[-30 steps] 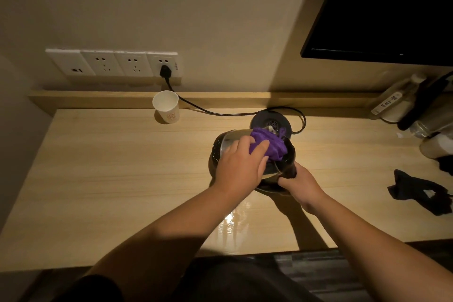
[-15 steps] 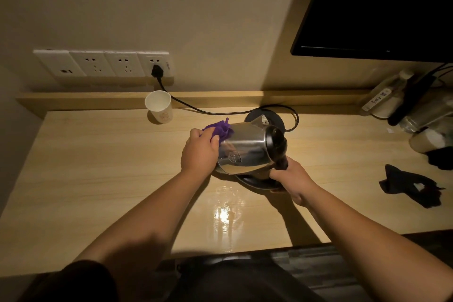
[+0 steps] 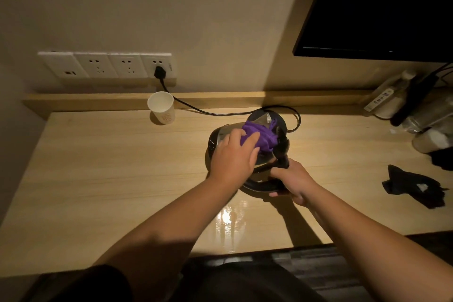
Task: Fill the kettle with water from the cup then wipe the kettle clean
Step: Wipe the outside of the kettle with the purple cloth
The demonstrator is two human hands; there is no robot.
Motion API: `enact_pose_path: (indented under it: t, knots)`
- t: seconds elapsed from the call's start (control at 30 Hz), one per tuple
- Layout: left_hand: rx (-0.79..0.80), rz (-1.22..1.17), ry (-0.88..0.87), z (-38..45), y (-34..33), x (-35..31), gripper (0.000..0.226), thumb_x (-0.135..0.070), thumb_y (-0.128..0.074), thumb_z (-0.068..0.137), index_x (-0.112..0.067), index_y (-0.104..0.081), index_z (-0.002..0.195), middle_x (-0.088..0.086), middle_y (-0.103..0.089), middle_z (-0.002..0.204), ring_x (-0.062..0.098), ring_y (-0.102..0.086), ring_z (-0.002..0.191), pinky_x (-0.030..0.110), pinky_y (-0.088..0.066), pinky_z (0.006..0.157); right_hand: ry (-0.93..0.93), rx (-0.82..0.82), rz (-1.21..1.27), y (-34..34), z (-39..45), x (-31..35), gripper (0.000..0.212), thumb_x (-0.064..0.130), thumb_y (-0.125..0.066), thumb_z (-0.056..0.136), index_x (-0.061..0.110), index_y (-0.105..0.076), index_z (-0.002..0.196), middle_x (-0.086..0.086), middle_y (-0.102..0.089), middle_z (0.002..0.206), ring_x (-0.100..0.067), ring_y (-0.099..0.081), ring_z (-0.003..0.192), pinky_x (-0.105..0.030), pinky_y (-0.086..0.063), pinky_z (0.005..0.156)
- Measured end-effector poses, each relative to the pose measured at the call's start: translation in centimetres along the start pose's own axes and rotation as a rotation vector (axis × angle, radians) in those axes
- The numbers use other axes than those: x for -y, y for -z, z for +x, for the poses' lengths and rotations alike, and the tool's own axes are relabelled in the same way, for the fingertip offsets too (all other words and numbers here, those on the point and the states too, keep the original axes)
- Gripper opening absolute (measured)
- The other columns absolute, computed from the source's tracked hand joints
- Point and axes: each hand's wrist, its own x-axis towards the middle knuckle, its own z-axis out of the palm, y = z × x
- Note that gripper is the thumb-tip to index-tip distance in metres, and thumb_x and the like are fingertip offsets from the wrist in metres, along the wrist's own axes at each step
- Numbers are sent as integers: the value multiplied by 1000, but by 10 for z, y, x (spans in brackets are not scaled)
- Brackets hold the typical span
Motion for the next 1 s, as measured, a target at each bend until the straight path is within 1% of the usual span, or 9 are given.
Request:
enact_pose_path:
  t: [0.1, 0.27, 0.4, 0.5, 0.6, 0.73, 0.8, 0.87, 1.0]
  knots:
    - [22, 7, 65, 2, 2, 19, 38, -32, -52, 96, -21, -53, 133, 9, -53, 124, 24, -54, 107, 35, -50, 85, 0, 12, 6, 0, -1, -5, 24, 0, -60, 89, 13, -62, 109, -16, -71, 103, -29, -74, 88, -48, -62, 76]
    - [103, -61, 315, 0, 8, 72, 33, -36, -41, 100, -21, -54, 126, 2, -50, 115, 18, -55, 94, 35, -53, 79, 20, 12, -62, 0, -1, -7, 22, 1, -61, 87, 11, -64, 107, -16, -71, 102, -30, -72, 90, -48, -62, 76]
    - [120, -68, 339, 8, 8, 70, 35, -35, -41, 101, -20, -53, 130, 4, -49, 120, 19, -55, 98, 32, -51, 79, 9, -19, -46, -1, -2, -1, 19, 2, -61, 87, 11, -63, 104, -17, -70, 100, -31, -70, 91, -46, -63, 74]
    - [106, -80, 348, 10, 10, 59, 38, -35, -42, 101, -21, -50, 135, 4, -48, 125, 19, -54, 103, 32, -51, 83, 13, -65, -54, -4, -2, -2, 16, 5, -62, 86, 10, -65, 102, -17, -70, 99, -31, -68, 94, -44, -61, 79]
    - [72, -124, 248, 8, 13, 34, 38, -34, -46, 99, -21, -50, 135, 3, -48, 124, 18, -53, 103, 33, -51, 85, 32, -98, -58, -8, -1, -2, 13, 8, -61, 87, 11, -67, 99, -15, -70, 97, -29, -67, 95, -35, -55, 77]
    - [13, -79, 25, 14, 14, -7, 38, -35, -48, 98, -24, -52, 134, 4, -49, 127, 20, -50, 112, 35, -48, 91, 61, -131, -68, -13, -1, 2, 9, 9, -62, 87, 12, -68, 94, -14, -71, 92, -28, -69, 90, -36, -55, 79]
    - [26, -13, -33, 16, 11, -16, 39, -34, -49, 98, -23, -51, 135, 7, -50, 130, 23, -49, 116, 37, -46, 94, 57, -136, -81, -14, -2, 4, 7, 10, -62, 88, 10, -67, 93, -13, -71, 89, -28, -69, 87, -33, -55, 74]
    - [14, 58, -76, 14, 10, -14, 37, -33, -54, 96, -21, -54, 131, 10, -54, 125, 26, -54, 111, 38, -48, 90, 58, -125, -91, -14, -4, 4, 7, 11, -61, 88, 10, -66, 92, -14, -70, 87, -29, -69, 86, -33, -54, 73]
    - [-18, 103, -77, 4, 4, 6, 36, -30, -60, 92, -18, -58, 125, 12, -58, 117, 27, -58, 102, 37, -50, 82, 48, -83, -62, -11, -4, 1, 6, 8, -60, 89, 11, -64, 90, -10, -68, 82, -26, -72, 82, -39, -57, 82]
